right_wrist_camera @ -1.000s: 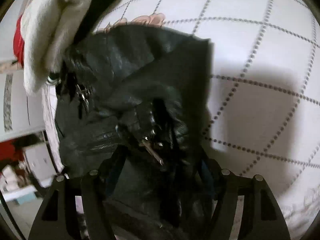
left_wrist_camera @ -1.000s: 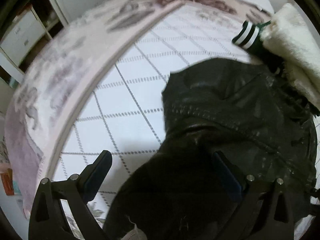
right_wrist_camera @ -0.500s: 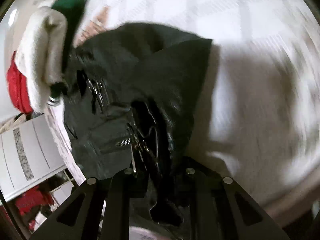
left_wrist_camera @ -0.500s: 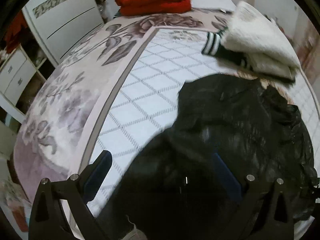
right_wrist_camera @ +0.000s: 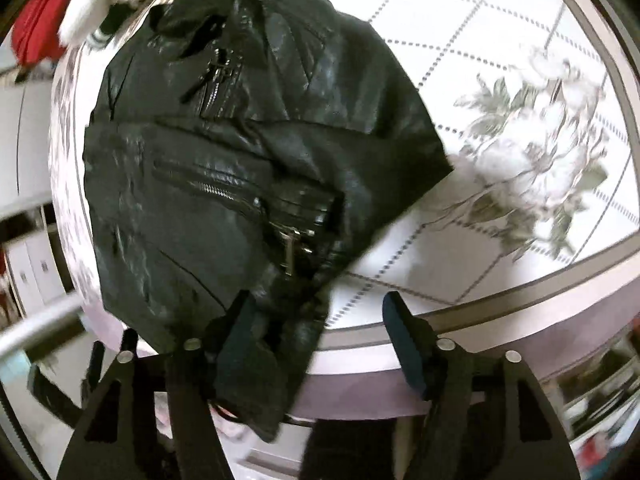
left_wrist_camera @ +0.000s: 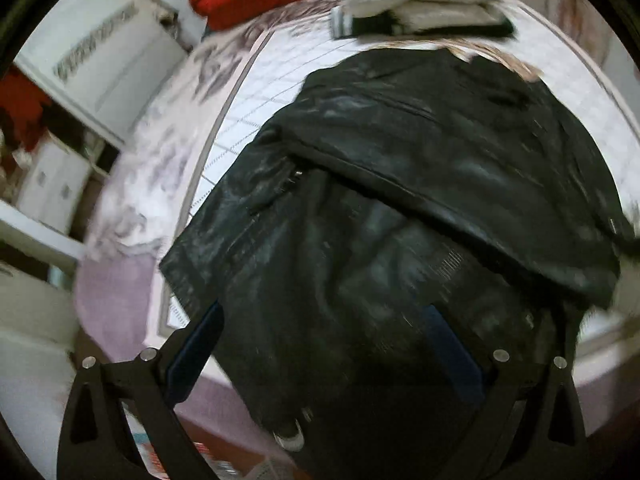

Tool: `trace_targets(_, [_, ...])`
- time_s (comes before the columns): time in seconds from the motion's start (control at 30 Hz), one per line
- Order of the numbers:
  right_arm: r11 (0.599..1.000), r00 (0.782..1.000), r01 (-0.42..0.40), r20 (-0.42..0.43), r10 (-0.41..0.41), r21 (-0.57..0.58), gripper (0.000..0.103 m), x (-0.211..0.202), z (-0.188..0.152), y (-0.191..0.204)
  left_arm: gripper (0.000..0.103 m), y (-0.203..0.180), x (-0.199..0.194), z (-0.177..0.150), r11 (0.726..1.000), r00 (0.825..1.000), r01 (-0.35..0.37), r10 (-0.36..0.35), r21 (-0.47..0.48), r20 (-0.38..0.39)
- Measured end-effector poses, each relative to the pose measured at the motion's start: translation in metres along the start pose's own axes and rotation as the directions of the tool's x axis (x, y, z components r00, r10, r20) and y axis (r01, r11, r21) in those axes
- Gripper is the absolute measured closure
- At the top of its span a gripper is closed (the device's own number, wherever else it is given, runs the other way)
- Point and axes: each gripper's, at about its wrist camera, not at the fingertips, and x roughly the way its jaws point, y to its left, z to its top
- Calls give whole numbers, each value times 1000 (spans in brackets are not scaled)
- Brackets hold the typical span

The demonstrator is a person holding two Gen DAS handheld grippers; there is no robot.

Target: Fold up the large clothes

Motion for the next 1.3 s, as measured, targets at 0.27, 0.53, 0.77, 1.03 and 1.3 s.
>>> trace_targets(0.27, [988, 999, 32, -9, -33, -152, 34, -18, -4, -66, 0, -118, -51, -68, 953, 989, -145, 145, 266, 21])
trace_targets(0.53, [978, 999, 15, -37, -23, -206, 34, 5, -1, -99, 0, -175, 4, -90, 864, 963, -241, 269, 441, -1])
trace_targets(0.77, [973, 990, -140, -30, 137, -182, 34, 8, 18, -113, 47, -151, 2, -73, 936, 989, -80, 116, 342, -87])
trace_targets(1.03, [890, 887, -456, -66, 457, 28, 19, 38, 45, -122, 94, -114, -15, -47, 983, 989, 58, -33, 175, -143])
trace_targets(1.3, [728, 752, -633, -12, 659, 265, 11, 61, 38, -103, 95, -110, -23, -37, 986, 989, 61, -38, 157, -145])
